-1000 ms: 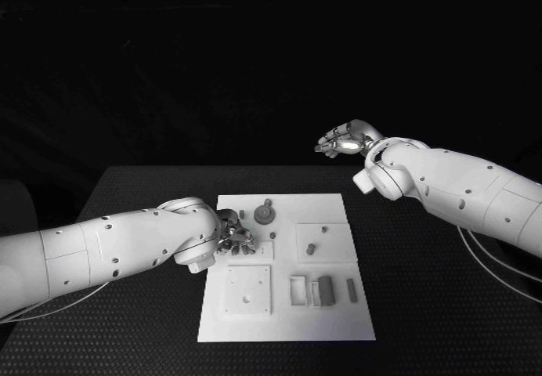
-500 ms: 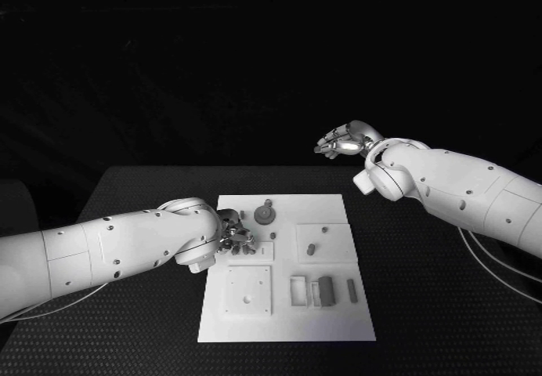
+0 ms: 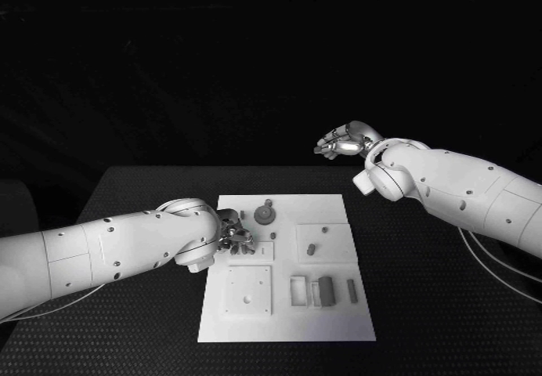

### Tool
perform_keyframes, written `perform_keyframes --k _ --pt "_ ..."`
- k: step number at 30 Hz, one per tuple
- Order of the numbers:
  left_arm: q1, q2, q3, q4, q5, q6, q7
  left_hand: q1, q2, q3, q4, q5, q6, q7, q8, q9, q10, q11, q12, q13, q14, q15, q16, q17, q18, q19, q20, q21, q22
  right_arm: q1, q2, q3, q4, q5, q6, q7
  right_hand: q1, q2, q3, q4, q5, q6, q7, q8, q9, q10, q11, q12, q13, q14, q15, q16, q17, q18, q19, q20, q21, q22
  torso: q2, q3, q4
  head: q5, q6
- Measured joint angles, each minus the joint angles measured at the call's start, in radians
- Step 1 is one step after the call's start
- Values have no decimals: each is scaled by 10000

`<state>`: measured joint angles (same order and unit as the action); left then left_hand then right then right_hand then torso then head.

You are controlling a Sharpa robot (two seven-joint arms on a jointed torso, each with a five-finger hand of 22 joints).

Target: Assemble the parts on the task board

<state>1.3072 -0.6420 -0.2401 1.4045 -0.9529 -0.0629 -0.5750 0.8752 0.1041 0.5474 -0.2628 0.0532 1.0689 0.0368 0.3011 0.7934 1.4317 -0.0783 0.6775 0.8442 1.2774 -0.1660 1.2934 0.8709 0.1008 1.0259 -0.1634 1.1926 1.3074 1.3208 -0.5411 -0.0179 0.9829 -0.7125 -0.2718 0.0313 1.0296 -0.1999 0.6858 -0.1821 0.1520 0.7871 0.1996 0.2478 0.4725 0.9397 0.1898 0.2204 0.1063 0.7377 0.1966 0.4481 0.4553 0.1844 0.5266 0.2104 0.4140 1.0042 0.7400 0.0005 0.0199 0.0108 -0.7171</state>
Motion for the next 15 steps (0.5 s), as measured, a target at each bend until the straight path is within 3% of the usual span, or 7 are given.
perform_keyframes --k 10,15 --pt "1 50 -1 -1 -143 91 -12 1 1 27 14 4 0 0 -29 15 1 1 0 8 -34 -37 10 -32 -10 0 0 38 -1 0 1 0 9 3 46 0 -42 42 0 0 40 0 0 0 -10 23 -23 -39 -24 0 -1 0 -11 0 0 0 -39 9 2 -1 -2 0 -17" --pt "7 119 -1 -21 -356 207 -61 -18 9 82 70 792 93 92 -29 96 -20 -21 44 18 -34 -38 118 -136 -81 -5 -5 100 -1 0 15 0 14 5 91 0 -42 42 -29 29 40 0 0 0 -10 23 -23 -39 -34 0 -1 -37 -18 1 -38 38 -39 9 2 6 -3 13 -25"
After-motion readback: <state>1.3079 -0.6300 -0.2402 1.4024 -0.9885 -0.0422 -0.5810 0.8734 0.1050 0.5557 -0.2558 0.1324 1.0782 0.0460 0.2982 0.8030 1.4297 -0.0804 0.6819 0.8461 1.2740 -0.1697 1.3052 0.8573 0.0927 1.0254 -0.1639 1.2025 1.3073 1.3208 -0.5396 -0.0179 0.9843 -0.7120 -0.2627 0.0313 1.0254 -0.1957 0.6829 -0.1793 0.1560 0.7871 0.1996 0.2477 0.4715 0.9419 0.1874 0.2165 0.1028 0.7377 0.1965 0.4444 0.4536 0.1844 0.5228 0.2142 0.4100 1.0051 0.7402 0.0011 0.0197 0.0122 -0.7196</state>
